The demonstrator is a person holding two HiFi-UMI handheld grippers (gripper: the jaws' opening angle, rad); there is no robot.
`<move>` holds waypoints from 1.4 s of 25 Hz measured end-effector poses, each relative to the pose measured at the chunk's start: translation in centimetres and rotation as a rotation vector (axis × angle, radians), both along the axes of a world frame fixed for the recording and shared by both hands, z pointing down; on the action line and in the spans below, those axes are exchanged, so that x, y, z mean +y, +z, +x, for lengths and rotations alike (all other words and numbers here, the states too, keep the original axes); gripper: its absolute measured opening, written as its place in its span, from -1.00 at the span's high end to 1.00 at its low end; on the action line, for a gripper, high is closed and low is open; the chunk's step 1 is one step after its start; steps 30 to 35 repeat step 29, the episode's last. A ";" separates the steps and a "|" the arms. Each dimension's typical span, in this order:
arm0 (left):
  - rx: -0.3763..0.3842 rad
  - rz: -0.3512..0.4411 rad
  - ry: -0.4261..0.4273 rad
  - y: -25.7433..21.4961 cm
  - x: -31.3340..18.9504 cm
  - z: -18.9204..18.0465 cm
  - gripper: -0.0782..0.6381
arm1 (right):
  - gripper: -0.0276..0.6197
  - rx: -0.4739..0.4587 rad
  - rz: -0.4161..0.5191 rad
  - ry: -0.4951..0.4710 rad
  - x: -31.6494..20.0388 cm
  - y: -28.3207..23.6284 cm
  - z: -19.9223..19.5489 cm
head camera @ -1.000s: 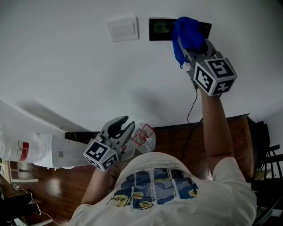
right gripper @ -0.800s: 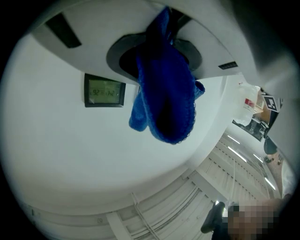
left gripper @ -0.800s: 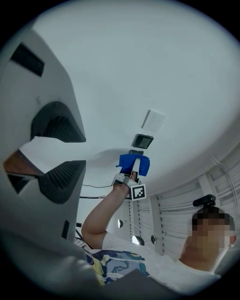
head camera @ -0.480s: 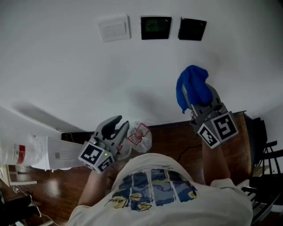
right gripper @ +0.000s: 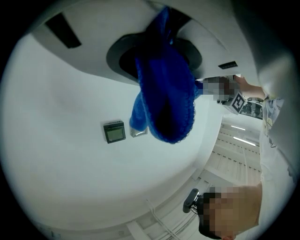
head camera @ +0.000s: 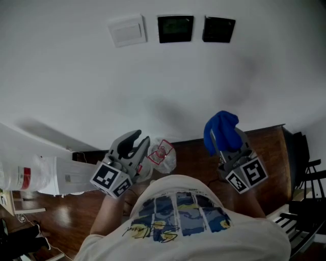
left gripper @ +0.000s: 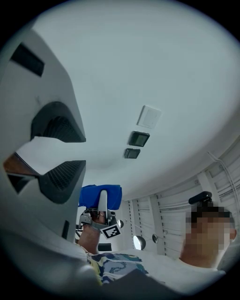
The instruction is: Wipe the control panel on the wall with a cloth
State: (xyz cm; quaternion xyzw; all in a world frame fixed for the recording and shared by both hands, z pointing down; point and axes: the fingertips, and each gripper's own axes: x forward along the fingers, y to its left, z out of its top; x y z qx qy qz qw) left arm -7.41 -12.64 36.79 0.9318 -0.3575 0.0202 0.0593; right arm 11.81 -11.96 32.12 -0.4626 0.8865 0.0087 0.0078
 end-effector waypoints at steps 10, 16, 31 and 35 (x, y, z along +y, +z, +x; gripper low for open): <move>-0.001 0.000 -0.012 -0.2 -0.1 0.0 0.51 | 0.65 0.009 -0.002 -0.020 0.6 0.0 0.1; -0.003 -0.004 -0.016 0.0 -0.3 -0.1 0.51 | 0.65 0.017 -0.010 -0.025 0.2 0.6 0.0; 0.001 -0.008 -0.019 0.0 -0.4 0.2 0.51 | 0.65 0.013 -0.017 -0.039 0.3 0.8 -0.1; 0.001 -0.008 -0.019 0.0 -0.4 0.2 0.51 | 0.65 0.013 -0.017 -0.039 0.3 0.8 -0.1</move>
